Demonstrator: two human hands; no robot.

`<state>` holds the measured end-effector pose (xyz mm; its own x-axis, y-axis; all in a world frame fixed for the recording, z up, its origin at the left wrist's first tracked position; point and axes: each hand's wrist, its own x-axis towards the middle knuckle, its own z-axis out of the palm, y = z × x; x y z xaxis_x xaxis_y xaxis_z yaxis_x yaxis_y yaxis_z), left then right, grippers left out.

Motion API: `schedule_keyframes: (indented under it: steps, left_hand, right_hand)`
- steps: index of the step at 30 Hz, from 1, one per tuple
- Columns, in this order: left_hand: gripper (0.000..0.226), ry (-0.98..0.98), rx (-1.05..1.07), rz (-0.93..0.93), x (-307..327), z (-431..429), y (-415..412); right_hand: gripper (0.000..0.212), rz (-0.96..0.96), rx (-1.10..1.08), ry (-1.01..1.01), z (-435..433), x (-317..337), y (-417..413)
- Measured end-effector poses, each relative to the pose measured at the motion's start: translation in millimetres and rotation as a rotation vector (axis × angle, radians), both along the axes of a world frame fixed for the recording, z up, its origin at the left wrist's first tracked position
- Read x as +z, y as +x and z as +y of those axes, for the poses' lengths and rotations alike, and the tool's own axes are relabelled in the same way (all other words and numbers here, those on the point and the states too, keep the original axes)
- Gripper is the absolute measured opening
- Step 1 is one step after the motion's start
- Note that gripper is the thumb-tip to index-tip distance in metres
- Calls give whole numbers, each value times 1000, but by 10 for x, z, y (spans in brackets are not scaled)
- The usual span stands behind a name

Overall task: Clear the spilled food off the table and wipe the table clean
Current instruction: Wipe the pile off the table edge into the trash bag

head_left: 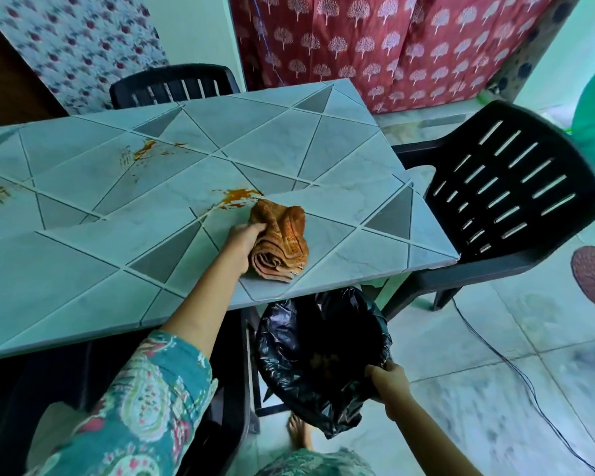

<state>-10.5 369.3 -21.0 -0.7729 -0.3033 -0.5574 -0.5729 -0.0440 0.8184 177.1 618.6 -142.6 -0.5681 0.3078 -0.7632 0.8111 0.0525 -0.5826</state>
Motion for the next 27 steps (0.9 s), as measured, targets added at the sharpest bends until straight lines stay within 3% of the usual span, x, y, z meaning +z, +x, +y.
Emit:
schedule_keyframes:
  steps: [3, 5, 12, 16, 19, 21, 27]
  left_hand:
    - [23, -697, -226, 67, 26, -66, 47]
    - [22, -874, -252, 67, 82, -103, 154]
    - [20, -874, -20, 319, -39, -94, 1386]
    - [23, -799, -47, 121, -445, 165, 2436]
    - [35, -760, -19, -48, -618, 486, 3099]
    - [41, -707, -32, -194, -686, 688, 3516]
    - [20, -510, 71, -360, -804, 1012, 4751]
  right_hand:
    - [21, -2, 14, 4, -10, -19, -3]
    - [23, -9, 40, 3, 12, -31, 9]
    - [20, 33, 173, -12, 263, 24, 131]
    - [21, 75, 293, 7, 596, -17, 351]
    - [5, 117, 363, -19, 888, 35, 669]
    - [6, 116, 429, -11, 1064, 88, 915]
    - [9, 81, 711, -10, 1191, 64, 1501]
